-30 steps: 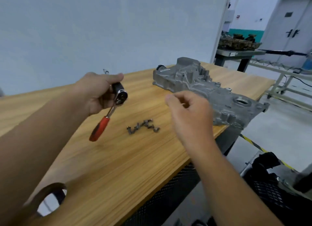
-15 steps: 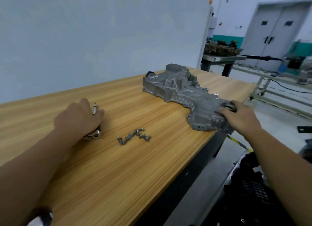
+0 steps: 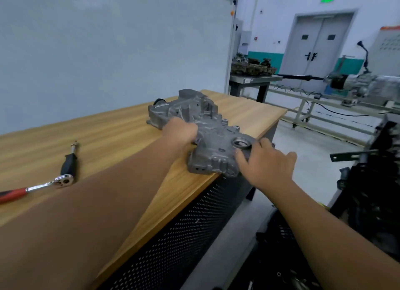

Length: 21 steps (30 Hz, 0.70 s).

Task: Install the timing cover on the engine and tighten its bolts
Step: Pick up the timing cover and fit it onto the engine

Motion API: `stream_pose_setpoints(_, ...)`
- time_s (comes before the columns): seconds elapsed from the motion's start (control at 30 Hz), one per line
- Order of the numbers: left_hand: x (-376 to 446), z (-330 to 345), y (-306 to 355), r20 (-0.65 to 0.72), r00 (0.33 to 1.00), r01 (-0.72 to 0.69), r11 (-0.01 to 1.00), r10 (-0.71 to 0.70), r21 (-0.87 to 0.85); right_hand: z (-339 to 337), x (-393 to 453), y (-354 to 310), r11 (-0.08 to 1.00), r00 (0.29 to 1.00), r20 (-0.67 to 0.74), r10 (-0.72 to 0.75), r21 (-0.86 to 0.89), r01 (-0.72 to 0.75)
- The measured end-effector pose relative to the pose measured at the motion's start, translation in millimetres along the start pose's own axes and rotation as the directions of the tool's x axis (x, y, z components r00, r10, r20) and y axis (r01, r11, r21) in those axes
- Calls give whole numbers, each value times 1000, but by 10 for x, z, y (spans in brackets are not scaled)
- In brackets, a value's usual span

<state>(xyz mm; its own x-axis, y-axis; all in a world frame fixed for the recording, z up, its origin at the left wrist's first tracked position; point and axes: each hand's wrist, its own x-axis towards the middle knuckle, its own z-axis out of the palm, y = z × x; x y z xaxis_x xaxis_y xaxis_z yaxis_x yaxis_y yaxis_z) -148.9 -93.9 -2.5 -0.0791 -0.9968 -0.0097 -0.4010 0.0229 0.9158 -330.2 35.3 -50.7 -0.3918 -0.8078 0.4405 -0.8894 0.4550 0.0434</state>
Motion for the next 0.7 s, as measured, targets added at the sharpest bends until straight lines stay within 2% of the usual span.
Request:
stream_pose_setpoints(0.07, 77, 234, 110, -13, 989, 139, 971, -145, -195, -85, -176, 43, 1000, 999, -48, -9, -28, 8)
stream_pose_setpoints(0.17, 193, 390, 176, -197, 954, 161, 942, -225, -295, -150, -470, 174, 1000, 982, -186, 18, -8, -20)
stream_pose_setpoints(0.23, 224, 504, 197, -268, 897, 217, 878, -352, -427, -149, -643, 266, 994, 974, -212, 77, 96, -58)
stream_pose_setpoints(0.3, 204, 650, 176, -313, 870, 239, 882, -380, -405, -121, -758, 292, 959, 974, -149, 170, 253, -129)
stream_pose_setpoints(0.4, 237, 699, 218, -464, 858, 125, 965, -221, -229, -84, -787, 294, 845, 951, 2, 310, 458, -277)
stream_pose_setpoints(0.47, 379, 548, 291, -555, 825, 38, 991, -103, -127, -48, -786, 307, 700, 922, 65, 382, 631, -335)
stream_pose_setpoints(0.53, 568, 383, 339, -533, 839, 71, 992, -115, -103, 7, -825, 316, 538, 888, 109, 446, 760, -364)
stream_pose_setpoints(0.57, 671, 324, 353, -491, 854, 115, 983, -171, -142, 32, -848, 317, 406, 855, 150, 496, 831, -381)
stream_pose_setpoints(0.63, 868, 203, 323, -418, 871, 189, 961, -260, -202, 84, -893, 322, -12, 759, 335, 558, 918, -397)
stream_pose_setpoints(0.67, 951, 164, 295, -410, 877, 204, 967, -249, -150, 114, -912, 347, -202, 739, 422, 525, 905, -374)
stream_pose_setpoints(0.7, 1030, 139, 269, -406, 892, 202, 979, -199, -36, 135, -922, 392, -333, 744, 475, 469, 876, -349)
